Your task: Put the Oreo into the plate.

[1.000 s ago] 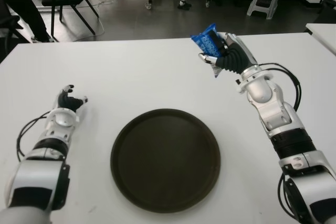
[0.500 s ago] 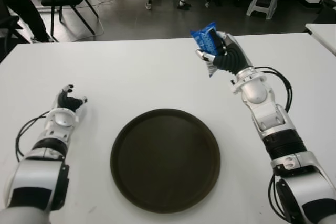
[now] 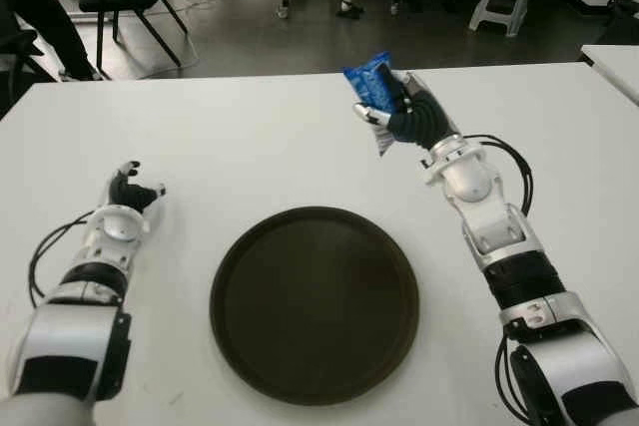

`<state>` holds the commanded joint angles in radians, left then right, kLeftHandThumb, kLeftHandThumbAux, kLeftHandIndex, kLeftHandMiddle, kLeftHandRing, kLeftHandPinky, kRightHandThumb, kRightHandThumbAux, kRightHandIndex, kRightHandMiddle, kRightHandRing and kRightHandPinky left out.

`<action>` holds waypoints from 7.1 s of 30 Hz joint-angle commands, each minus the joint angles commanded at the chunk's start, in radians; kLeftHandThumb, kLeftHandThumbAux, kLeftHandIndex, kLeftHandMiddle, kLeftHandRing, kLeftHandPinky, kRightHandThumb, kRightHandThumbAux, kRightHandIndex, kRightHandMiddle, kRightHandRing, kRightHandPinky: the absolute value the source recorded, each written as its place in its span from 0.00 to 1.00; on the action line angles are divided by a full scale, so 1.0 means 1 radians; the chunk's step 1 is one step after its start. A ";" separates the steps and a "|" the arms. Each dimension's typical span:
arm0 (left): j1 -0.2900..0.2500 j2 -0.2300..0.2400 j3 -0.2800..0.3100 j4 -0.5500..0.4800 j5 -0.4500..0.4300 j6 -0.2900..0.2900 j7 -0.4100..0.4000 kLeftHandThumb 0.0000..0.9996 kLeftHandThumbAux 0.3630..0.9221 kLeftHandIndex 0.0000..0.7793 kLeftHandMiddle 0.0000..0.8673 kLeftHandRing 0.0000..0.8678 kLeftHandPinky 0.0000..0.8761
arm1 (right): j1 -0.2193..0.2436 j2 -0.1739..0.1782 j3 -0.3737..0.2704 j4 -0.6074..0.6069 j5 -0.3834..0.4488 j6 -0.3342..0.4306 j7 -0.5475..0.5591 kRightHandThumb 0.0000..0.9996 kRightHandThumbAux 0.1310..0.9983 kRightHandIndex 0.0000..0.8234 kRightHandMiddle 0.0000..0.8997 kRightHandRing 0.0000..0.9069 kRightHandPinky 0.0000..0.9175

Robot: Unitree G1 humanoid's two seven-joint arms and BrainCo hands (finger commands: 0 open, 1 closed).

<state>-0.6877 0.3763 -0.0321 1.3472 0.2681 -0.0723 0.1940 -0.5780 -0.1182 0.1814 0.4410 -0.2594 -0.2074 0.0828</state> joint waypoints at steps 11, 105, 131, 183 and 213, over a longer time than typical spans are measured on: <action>-0.002 -0.001 -0.006 -0.001 0.004 0.001 0.001 0.26 0.71 0.07 0.15 0.20 0.25 | 0.035 0.005 0.071 -0.043 -0.026 0.084 0.103 0.75 0.67 0.53 0.85 0.87 0.87; -0.005 -0.007 -0.003 -0.002 -0.005 0.007 0.000 0.27 0.70 0.06 0.15 0.19 0.21 | 0.096 -0.072 0.283 0.121 -0.176 -0.358 0.188 0.85 0.63 0.50 0.58 0.93 0.90; -0.005 -0.008 -0.008 -0.002 0.005 0.007 0.010 0.26 0.69 0.07 0.16 0.21 0.23 | 0.044 -0.085 0.348 0.244 -0.395 -0.427 -0.028 0.26 0.44 0.05 0.05 0.06 0.05; 0.002 -0.015 0.000 -0.002 -0.003 0.006 0.012 0.29 0.70 0.06 0.17 0.21 0.22 | -0.024 -0.075 0.333 0.464 -0.364 -0.505 -0.142 0.14 0.41 0.00 0.00 0.00 0.00; 0.011 -0.013 0.020 -0.002 -0.018 -0.010 0.008 0.33 0.66 0.07 0.18 0.23 0.26 | -0.229 -0.175 0.081 0.830 -0.217 -0.384 -0.469 0.01 0.54 0.00 0.00 0.00 0.00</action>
<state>-0.6772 0.3629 -0.0118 1.3456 0.2504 -0.0819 0.2021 -0.8071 -0.2933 0.2624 1.2705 -0.4763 -0.5909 -0.3864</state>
